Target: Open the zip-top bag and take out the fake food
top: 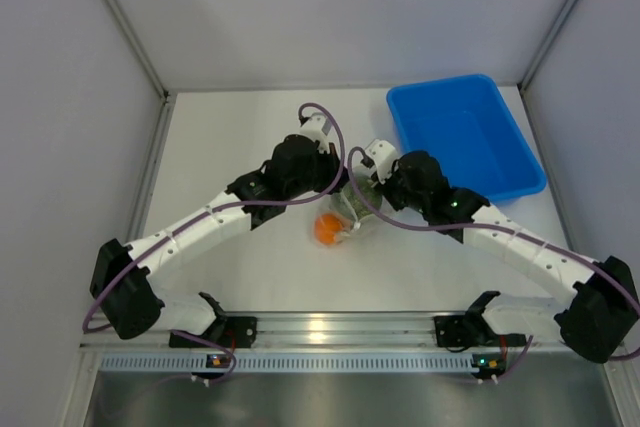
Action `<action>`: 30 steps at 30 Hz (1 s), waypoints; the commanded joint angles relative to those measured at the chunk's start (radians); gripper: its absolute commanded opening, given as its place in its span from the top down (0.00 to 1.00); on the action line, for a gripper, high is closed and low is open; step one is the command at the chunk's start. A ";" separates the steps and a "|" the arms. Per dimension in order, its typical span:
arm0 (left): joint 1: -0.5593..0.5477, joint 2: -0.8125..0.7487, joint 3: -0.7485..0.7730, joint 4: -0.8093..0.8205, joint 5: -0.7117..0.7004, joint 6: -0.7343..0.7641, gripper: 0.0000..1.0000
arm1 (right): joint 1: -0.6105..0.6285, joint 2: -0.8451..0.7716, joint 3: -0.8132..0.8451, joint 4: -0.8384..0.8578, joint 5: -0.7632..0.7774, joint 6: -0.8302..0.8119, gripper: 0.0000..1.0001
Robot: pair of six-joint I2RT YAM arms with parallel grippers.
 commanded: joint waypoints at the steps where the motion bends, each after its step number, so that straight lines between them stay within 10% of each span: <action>1: -0.001 0.000 0.016 0.055 0.010 0.019 1.00 | 0.049 -0.074 0.066 -0.005 0.037 0.034 1.00; 30: 0.061 -0.115 -0.075 -0.107 -0.344 -0.098 1.00 | 0.072 -0.355 0.181 -0.055 0.467 0.383 1.00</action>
